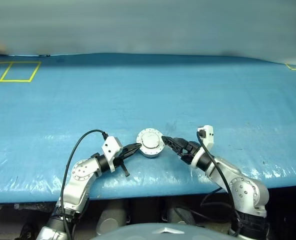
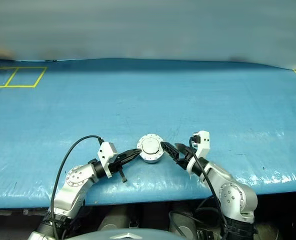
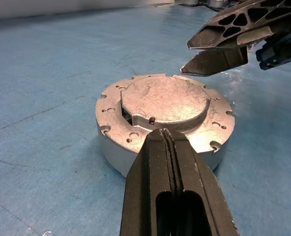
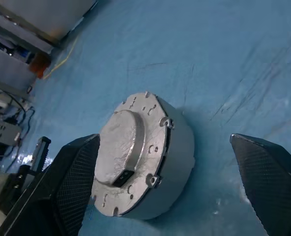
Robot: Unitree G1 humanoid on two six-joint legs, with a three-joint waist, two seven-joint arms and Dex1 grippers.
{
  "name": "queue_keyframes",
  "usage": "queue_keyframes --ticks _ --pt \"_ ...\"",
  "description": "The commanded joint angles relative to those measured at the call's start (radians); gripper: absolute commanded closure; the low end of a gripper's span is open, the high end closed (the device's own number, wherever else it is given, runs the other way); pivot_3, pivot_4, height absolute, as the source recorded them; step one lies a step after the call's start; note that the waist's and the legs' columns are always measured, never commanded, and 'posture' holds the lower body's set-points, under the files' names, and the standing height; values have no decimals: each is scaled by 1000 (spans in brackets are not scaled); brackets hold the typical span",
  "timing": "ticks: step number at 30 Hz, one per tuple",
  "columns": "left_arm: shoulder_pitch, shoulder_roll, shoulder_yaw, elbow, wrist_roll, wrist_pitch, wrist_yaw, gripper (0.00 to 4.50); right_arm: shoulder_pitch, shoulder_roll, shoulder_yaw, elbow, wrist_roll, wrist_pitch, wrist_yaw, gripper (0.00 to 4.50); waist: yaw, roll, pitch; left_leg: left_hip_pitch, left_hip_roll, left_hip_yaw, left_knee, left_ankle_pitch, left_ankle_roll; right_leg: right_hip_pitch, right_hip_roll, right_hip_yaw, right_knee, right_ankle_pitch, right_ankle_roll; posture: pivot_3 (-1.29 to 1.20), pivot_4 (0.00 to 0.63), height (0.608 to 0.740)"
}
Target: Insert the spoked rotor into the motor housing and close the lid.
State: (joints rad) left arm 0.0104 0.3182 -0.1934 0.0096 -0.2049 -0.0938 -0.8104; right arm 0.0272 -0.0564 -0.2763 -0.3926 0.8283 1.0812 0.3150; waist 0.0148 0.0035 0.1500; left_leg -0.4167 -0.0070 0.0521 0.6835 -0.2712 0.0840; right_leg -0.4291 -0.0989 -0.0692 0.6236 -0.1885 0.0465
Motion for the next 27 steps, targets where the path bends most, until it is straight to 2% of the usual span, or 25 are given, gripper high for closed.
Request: queue_keyframes --ticks 1,15,17,22,26,27 --pt "-7 3 -1 7 4 -12 -3 4500 -4 34 -52 25 107 24 -38 22 0 0 0 0 0 0 0 0 0 0 0 0 0 0 0 0 150 740" --pt "-8 -1 2 18 16 -35 16 4500 -24 81 -26 221 187 8 -75 22 -5 0 0 1 0 0 0 0 0 1 1 0 0 0 1 0 150 740" --pt "-7 0 2 19 16 -37 18 4500 -25 83 -24 234 185 -2 -78 402 -6 0 0 1 0 0 0 0 0 1 1 0 0 0 1 0 150 740" --pt "-4 3 5 22 17 -41 23 4500 -28 67 -12 239 169 -25 -86 1983 -12 0 0 1 0 0 0 0 0 0 1 0 0 0 1 0 150 740" --pt "-7 3 4 26 16 -42 23 4500 -27 68 -12 238 195 -35 -90 3085 -14 1 0 1 0 0 0 0 0 0 1 0 0 0 1 0 150 740" --pt "-7 2 3 27 16 -42 22 4500 -25 66 -6 238 196 -34 -92 3204 -14 1 0 1 0 0 0 0 0 1 1 0 0 0 1 0 150 740"
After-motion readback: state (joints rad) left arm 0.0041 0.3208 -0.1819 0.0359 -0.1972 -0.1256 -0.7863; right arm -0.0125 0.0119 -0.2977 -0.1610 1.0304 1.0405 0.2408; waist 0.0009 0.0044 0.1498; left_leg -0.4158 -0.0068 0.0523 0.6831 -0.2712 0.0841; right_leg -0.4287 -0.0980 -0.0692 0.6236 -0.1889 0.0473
